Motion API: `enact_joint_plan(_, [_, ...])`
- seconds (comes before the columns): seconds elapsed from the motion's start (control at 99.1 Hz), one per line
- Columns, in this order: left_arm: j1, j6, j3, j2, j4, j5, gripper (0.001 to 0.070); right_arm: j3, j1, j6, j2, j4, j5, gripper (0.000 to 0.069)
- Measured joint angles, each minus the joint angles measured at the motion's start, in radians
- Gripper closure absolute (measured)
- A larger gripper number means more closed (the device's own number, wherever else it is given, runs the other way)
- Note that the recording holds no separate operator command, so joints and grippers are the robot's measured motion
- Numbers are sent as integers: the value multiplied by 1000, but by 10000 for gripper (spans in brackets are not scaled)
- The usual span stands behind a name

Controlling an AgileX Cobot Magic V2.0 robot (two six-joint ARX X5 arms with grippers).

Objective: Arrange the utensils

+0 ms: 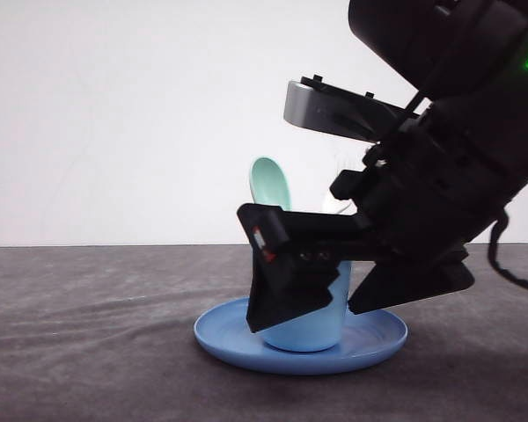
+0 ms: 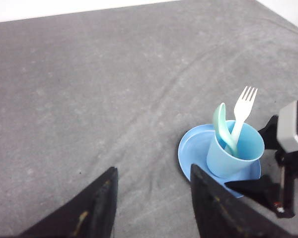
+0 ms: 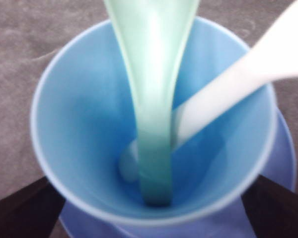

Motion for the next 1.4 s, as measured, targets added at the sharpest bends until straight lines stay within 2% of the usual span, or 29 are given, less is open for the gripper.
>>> enact_joint_plan(0.141, [0, 0, 0, 0, -1, 0, 435, 0, 0, 0, -95, -58, 0, 28])
enact_joint_plan(0.525, [0, 0, 0, 0, 0, 0, 435, 5, 0, 0, -474, -430, -26, 28])
enact_joint_plan(0.656, [0, -1, 0, 0, 6, 0, 435, 74, 0, 0, -632, -573, -25, 28])
enact_joint_plan(0.767, [0, -1, 0, 0, 24, 0, 435, 167, 0, 0, -722, -601, 12, 30])
enact_joint_plan(1.009, [0, -2, 0, 0, 93, 0, 435, 373, 0, -23, -753, -663, 159, 70])
enact_joint_plan(1.312, [0, -13, 0, 0, 149, 8, 435, 428, 0, -60, -748, -707, 161, 75])
enact_joint_plan(1.363, [0, -13, 0, 0, 155, 8, 438, 428, 0, -60, -746, -709, 161, 113])
enact_joint_plan(1.403, [0, -13, 0, 0, 157, 8, 459, 428, 0, -60, -745, -711, 161, 199])
